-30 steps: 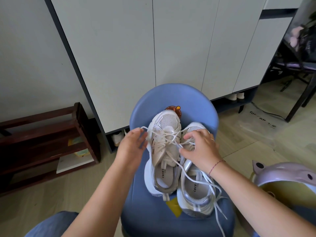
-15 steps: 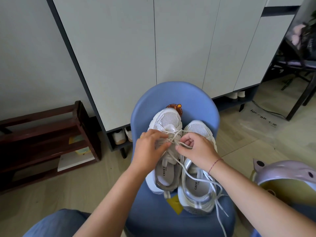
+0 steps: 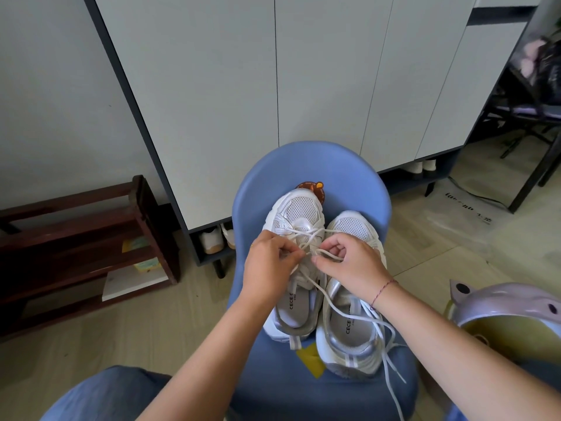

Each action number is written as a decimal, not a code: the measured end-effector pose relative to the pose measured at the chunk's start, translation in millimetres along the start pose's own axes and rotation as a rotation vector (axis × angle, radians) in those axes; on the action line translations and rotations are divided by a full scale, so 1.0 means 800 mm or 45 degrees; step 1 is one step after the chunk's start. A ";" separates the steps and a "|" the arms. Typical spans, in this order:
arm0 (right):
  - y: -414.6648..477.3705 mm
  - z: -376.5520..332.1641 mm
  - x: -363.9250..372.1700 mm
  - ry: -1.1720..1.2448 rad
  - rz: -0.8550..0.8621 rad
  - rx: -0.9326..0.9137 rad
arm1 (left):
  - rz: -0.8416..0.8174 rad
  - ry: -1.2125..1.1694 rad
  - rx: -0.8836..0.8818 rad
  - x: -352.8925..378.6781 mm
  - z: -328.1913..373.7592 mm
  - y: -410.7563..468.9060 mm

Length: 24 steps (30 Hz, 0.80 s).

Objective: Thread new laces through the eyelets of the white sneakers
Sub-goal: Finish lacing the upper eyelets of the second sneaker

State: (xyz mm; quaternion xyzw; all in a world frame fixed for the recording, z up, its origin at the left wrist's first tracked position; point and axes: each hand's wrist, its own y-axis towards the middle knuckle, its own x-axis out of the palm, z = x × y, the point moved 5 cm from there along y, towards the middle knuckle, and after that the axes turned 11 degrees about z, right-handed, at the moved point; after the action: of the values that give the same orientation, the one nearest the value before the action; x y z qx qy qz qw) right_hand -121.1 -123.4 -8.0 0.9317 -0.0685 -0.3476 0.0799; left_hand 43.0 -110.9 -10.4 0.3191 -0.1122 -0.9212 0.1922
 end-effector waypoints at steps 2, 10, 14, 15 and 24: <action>0.000 0.001 0.000 0.000 0.002 -0.001 | -0.008 -0.016 0.000 -0.002 0.000 0.000; -0.001 -0.001 -0.001 0.009 0.012 -0.031 | -0.115 0.115 0.063 0.006 0.001 -0.004; -0.003 -0.003 -0.005 0.031 0.045 -0.081 | -0.143 -0.023 0.005 0.004 0.001 -0.002; -0.003 -0.003 -0.006 0.025 0.046 -0.089 | -0.122 -0.066 -0.039 0.000 -0.002 0.000; -0.002 -0.005 -0.012 -0.125 0.136 -0.124 | 0.336 -0.189 -0.506 -0.070 -0.056 0.032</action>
State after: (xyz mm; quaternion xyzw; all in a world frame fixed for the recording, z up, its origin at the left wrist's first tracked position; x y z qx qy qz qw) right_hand -125.6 -119.5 1.0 0.9036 -0.1050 -0.3910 0.1402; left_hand 118.8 -114.0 -6.1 0.1889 0.0165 -0.9130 0.3612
